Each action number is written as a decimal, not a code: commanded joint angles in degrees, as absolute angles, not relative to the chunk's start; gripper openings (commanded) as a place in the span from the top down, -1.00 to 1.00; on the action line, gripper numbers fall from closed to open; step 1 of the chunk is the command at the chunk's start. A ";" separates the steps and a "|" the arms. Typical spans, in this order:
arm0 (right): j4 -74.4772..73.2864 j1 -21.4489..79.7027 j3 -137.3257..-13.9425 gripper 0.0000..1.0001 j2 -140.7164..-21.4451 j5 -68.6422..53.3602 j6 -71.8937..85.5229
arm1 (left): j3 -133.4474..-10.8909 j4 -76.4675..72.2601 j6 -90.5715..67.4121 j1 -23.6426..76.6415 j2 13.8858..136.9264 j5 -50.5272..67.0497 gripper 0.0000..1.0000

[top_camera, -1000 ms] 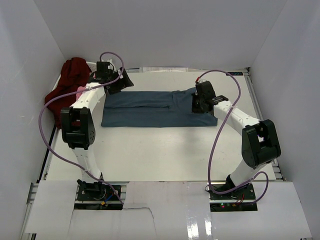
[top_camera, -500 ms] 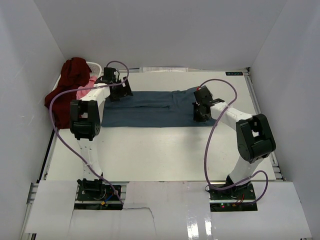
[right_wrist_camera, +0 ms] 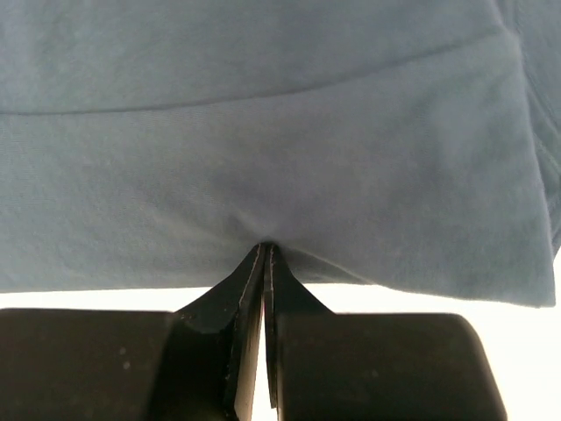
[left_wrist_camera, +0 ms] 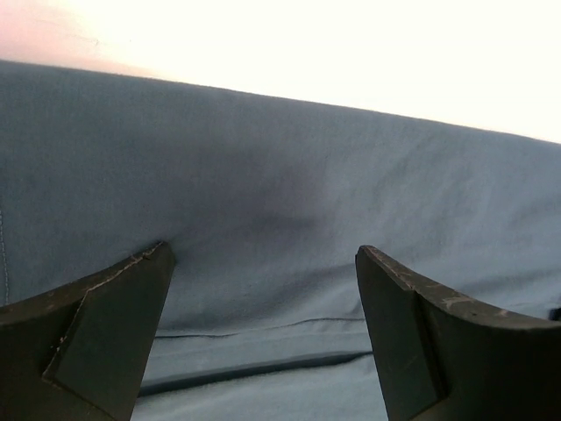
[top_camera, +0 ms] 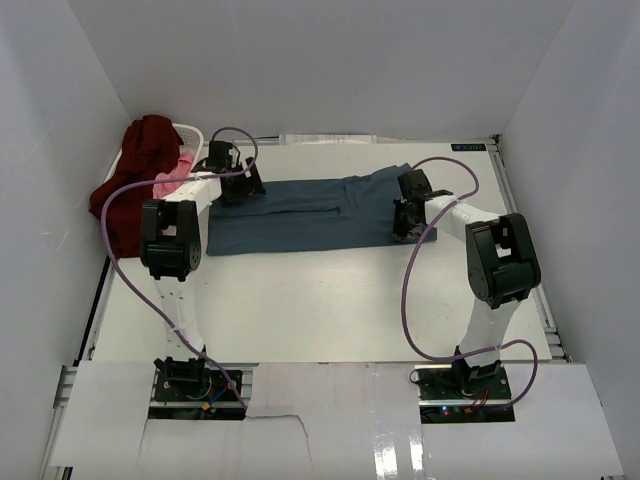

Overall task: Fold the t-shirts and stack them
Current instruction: Rotate the tshirt 90 degrees

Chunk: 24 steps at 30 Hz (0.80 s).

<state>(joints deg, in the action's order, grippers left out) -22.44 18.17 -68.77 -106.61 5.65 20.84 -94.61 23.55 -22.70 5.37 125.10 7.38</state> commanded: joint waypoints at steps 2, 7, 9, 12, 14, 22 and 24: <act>-22.41 15.30 -73.12 0.85 -109.33 5.80 20.92 | -85.29 25.76 -27.23 5.71 121.22 7.82 -0.95; -23.11 12.48 -80.05 0.85 -115.30 2.82 20.13 | -73.15 23.82 -31.54 7.90 111.82 6.94 -0.96; -23.29 11.87 -84.45 0.85 -118.38 2.11 19.69 | -67.17 23.12 -33.57 9.57 106.54 7.73 -0.96; -23.11 11.60 -89.98 0.85 -123.11 1.06 19.42 | -59.45 21.01 -37.17 13.00 100.92 8.70 -0.96; -23.20 11.51 -93.58 0.84 -126.45 -1.39 19.42 | -56.27 21.01 -38.93 16.77 95.90 7.83 -0.96; -19.60 11.51 -101.94 0.82 -134.73 -9.49 20.04 | -36.25 20.66 -50.51 30.12 77.73 10.09 -0.96; -19.60 11.43 -105.53 0.78 -137.63 -11.06 19.95 | -33.41 21.27 -52.81 32.95 74.29 10.28 -0.96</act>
